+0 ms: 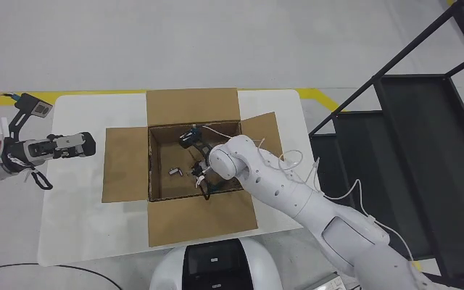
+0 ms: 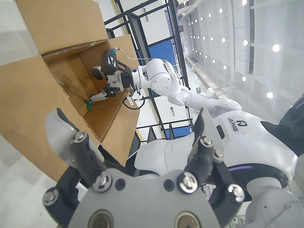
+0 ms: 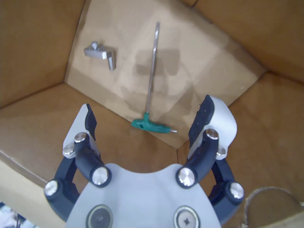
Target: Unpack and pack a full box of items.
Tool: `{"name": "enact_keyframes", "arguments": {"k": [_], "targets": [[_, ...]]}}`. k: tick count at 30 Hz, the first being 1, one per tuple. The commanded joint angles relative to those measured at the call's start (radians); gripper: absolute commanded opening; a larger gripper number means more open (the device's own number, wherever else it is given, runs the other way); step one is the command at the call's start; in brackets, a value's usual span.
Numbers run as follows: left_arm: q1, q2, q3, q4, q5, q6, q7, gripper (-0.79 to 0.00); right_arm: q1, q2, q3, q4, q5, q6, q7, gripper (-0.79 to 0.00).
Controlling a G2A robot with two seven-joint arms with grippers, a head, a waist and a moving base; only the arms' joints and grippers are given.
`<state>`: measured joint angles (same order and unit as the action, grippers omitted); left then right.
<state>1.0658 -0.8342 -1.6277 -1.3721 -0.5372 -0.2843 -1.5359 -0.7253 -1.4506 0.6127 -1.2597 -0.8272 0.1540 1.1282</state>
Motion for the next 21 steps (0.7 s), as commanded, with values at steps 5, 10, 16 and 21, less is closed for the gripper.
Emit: {"name": "enact_keyframes", "arguments": {"k": [5, 10, 16, 21], "targets": [[0.000, 0.000, 0.000, 0.000, 0.000, 0.000, 0.000, 0.000, 0.052, -0.032, -0.068, 0.094, -0.008, -0.085, 0.070, 0.000], [0.000, 0.000, 0.000, 0.000, 0.000, 0.000, 0.000, 0.000, 0.060, -0.047, -0.101, 0.126, -0.047, -0.170, 0.017, 0.000], [0.000, 0.000, 0.000, 0.000, 0.000, 0.000, 0.000, 0.000, 0.062, -0.036, -0.112, 0.106, -0.146, -0.270, 0.035, 0.000], [0.000, 0.000, 0.000, 0.000, 0.000, 0.000, 0.000, 0.000, 0.066, -0.026, -0.093, 0.096, -0.171, -0.312, 0.053, 0.000]]}}
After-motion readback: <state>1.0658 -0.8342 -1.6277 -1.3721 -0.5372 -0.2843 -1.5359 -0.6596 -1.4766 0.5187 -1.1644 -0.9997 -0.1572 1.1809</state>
